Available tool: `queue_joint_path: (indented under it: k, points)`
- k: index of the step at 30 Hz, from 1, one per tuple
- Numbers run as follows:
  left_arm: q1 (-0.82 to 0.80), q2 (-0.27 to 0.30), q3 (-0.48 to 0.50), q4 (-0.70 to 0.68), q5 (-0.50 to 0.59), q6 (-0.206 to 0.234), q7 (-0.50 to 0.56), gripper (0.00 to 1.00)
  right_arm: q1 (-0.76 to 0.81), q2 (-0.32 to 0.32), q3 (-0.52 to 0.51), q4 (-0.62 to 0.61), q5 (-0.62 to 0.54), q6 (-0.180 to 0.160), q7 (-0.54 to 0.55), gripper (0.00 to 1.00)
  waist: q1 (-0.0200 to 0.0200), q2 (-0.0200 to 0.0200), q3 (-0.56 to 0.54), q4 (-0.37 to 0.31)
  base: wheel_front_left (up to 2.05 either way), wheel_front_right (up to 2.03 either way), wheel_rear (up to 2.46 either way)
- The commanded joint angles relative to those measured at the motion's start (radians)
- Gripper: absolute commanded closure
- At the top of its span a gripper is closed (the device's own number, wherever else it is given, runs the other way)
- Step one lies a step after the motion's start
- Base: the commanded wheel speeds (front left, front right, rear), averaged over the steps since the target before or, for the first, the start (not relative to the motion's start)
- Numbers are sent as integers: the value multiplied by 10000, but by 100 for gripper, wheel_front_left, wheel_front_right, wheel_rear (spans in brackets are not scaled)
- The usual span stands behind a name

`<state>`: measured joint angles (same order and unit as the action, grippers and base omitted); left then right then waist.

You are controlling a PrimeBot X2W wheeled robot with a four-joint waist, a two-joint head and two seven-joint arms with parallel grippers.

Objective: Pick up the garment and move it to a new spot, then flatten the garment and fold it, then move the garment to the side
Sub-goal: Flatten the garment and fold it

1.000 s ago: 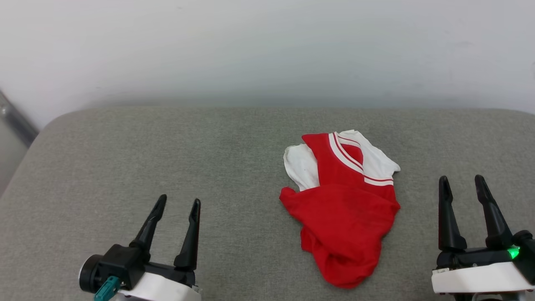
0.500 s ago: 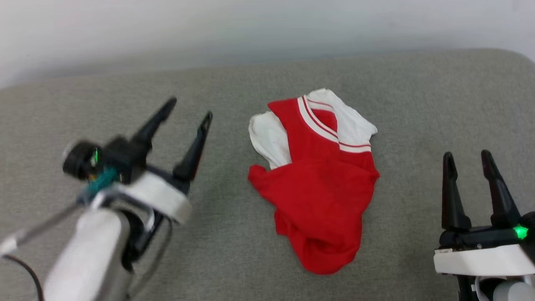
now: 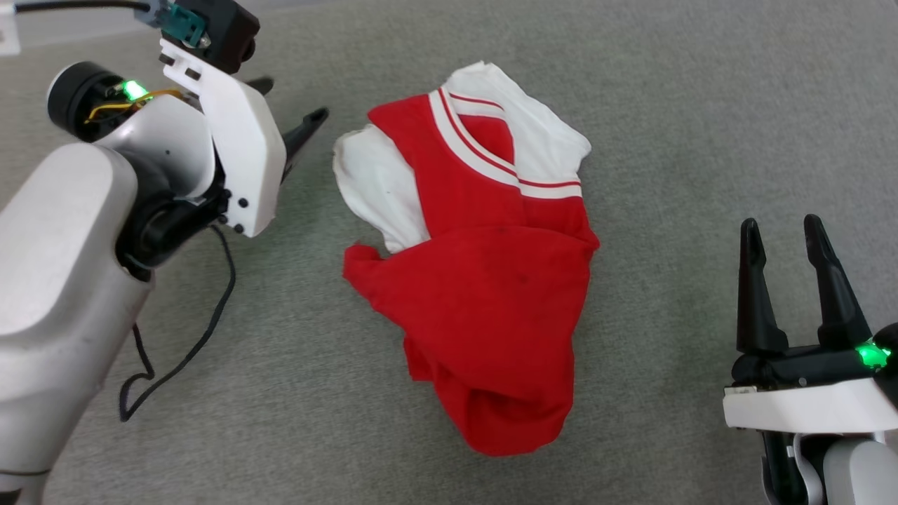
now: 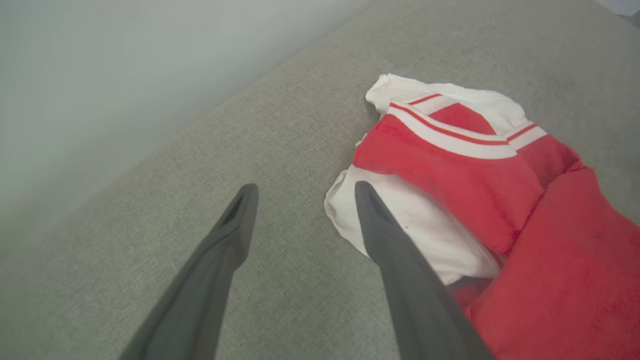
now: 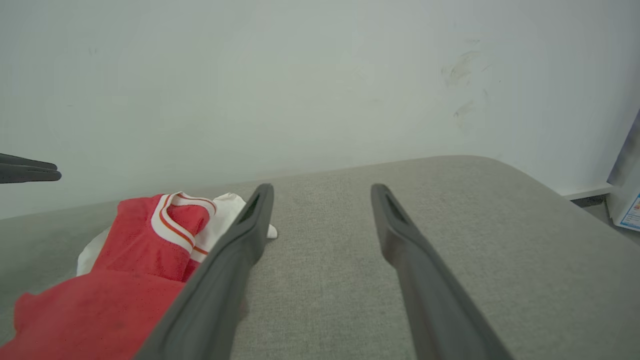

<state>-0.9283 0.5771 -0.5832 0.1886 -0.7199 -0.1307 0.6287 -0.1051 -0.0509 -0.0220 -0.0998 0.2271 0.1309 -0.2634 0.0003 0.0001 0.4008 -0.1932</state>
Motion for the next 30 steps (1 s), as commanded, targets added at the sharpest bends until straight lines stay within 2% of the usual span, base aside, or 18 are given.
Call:
queue_joint_path:
  k: [1,5,15,16,17,23,30]
  points:
    - [-205,158,-192,160,-218,12,428,0,-216,13,7,74,-151,-3,-22,0,-3,-1,347,-344,0,0,0]
    - [-486,301,-541,661,-785,11,1449,0,-365,14,177,194,-145,-5,-20,0,-3,-1,680,-651,0,0,0]
    - [-537,357,-1266,1427,-942,12,2146,0,-583,16,230,240,184,-3,-20,0,-3,-1,1258,-1152,0,0,0]
    - [-417,372,-1345,1546,-1038,12,2297,72,-583,16,223,247,177,-3,-20,0,-3,-1,1263,-1162,0,0,0]
    - [-334,376,-1431,1575,-1108,10,2357,100,-577,16,218,253,176,-3,-20,0,-3,-1,1257,-1164,0,0,0]
    - [-52,353,-1182,1805,-1268,10,1540,100,-487,14,117,339,-67,-3,-20,0,-3,-1,918,-911,0,0,0]
    - [397,532,-662,1988,-1452,32,82,100,-172,14,-184,469,-564,-3,-20,0,-3,-1,-229,-155,0,0,0]
